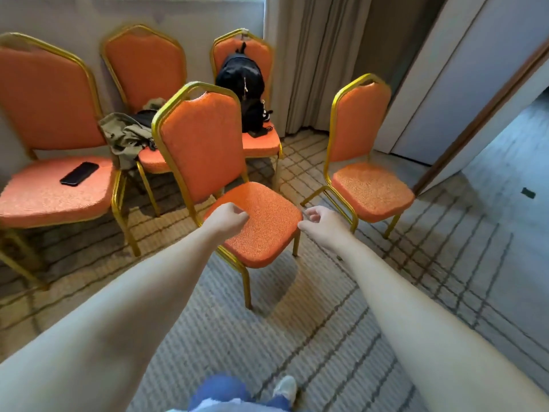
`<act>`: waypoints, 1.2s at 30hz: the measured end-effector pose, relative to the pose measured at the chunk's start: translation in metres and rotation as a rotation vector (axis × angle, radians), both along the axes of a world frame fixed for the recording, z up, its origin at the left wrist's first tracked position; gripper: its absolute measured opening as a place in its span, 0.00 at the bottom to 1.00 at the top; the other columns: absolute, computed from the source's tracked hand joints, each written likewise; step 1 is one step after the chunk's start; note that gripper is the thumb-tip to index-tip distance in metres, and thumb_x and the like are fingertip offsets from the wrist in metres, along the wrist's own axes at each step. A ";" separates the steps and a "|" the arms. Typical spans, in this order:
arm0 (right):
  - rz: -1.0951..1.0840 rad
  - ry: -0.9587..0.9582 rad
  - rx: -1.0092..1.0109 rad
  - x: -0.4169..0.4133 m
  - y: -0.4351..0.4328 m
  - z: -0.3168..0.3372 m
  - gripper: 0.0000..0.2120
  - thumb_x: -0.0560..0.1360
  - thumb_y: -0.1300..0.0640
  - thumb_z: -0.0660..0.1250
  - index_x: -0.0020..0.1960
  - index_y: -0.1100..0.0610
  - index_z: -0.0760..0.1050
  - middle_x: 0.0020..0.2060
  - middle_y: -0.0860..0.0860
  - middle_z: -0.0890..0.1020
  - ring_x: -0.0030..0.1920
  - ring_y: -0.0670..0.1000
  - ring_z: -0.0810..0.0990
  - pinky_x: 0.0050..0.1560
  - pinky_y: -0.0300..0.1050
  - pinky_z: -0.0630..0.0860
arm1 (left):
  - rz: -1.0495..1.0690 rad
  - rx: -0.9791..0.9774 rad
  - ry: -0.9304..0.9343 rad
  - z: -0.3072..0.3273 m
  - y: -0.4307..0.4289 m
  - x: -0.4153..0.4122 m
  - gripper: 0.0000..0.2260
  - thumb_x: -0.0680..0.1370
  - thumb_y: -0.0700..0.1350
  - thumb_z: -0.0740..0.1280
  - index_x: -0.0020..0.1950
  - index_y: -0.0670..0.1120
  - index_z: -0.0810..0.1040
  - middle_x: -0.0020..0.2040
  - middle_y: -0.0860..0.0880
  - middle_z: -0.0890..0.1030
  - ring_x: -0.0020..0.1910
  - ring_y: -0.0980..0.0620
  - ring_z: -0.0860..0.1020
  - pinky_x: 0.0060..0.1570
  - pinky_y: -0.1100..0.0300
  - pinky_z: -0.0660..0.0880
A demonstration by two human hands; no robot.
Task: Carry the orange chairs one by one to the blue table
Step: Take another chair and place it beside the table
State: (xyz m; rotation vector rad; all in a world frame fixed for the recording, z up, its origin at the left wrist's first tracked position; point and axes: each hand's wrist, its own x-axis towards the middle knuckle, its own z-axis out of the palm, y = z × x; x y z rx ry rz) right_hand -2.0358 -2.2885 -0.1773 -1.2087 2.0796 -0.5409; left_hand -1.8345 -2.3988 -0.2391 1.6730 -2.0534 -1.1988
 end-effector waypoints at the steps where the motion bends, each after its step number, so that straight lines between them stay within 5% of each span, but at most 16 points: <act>1: 0.026 0.003 0.016 -0.012 -0.015 -0.001 0.24 0.76 0.49 0.68 0.70 0.52 0.70 0.64 0.51 0.75 0.56 0.49 0.73 0.53 0.45 0.70 | 0.020 0.014 0.001 -0.002 -0.010 -0.011 0.08 0.74 0.46 0.60 0.35 0.46 0.70 0.32 0.47 0.71 0.34 0.49 0.71 0.37 0.56 0.68; 6: 0.145 0.014 0.068 -0.063 -0.100 -0.014 0.24 0.75 0.48 0.68 0.69 0.51 0.71 0.63 0.49 0.76 0.54 0.49 0.76 0.54 0.47 0.74 | 0.145 0.081 -0.009 -0.019 -0.071 -0.055 0.08 0.76 0.48 0.61 0.41 0.47 0.76 0.36 0.48 0.77 0.35 0.49 0.75 0.37 0.55 0.74; 11: 0.272 0.037 0.077 -0.102 -0.196 -0.034 0.24 0.76 0.48 0.68 0.69 0.52 0.70 0.65 0.51 0.75 0.51 0.48 0.76 0.52 0.45 0.73 | 0.224 0.124 -0.012 -0.048 -0.147 -0.091 0.08 0.74 0.49 0.59 0.36 0.48 0.71 0.31 0.48 0.71 0.31 0.48 0.69 0.34 0.57 0.67; 14: 0.340 0.076 0.117 -0.126 -0.260 -0.044 0.24 0.76 0.48 0.67 0.70 0.53 0.70 0.67 0.51 0.74 0.56 0.50 0.77 0.57 0.46 0.73 | 0.314 0.170 -0.017 -0.066 -0.199 -0.111 0.08 0.75 0.51 0.59 0.44 0.50 0.75 0.38 0.50 0.79 0.35 0.46 0.77 0.39 0.56 0.74; 19: 0.438 0.076 0.164 -0.154 -0.356 -0.052 0.24 0.76 0.49 0.66 0.70 0.53 0.70 0.68 0.51 0.74 0.60 0.50 0.75 0.53 0.43 0.70 | 0.443 0.241 -0.006 -0.076 -0.269 -0.136 0.13 0.76 0.51 0.59 0.53 0.48 0.80 0.34 0.50 0.77 0.32 0.49 0.72 0.37 0.58 0.68; 22: 0.527 0.084 0.184 -0.152 -0.399 -0.058 0.23 0.77 0.49 0.66 0.70 0.54 0.70 0.69 0.51 0.74 0.64 0.51 0.75 0.54 0.42 0.70 | 0.528 0.274 0.000 -0.075 -0.290 -0.137 0.15 0.77 0.53 0.60 0.57 0.47 0.78 0.39 0.50 0.80 0.39 0.49 0.78 0.44 0.56 0.75; 31: 1.103 0.182 0.231 -0.120 -0.539 -0.095 0.23 0.79 0.49 0.64 0.72 0.54 0.68 0.69 0.51 0.73 0.43 0.49 0.75 0.46 0.44 0.73 | 1.107 0.373 -0.002 -0.107 -0.314 -0.143 0.17 0.79 0.53 0.60 0.64 0.48 0.75 0.59 0.47 0.79 0.57 0.44 0.77 0.55 0.56 0.73; 36: 1.465 0.221 0.218 -0.111 -0.591 -0.099 0.22 0.80 0.52 0.62 0.73 0.57 0.67 0.66 0.53 0.76 0.51 0.54 0.80 0.51 0.48 0.77 | 1.520 0.413 0.073 -0.113 -0.305 -0.182 0.15 0.78 0.50 0.64 0.61 0.46 0.77 0.61 0.45 0.79 0.59 0.44 0.77 0.57 0.57 0.72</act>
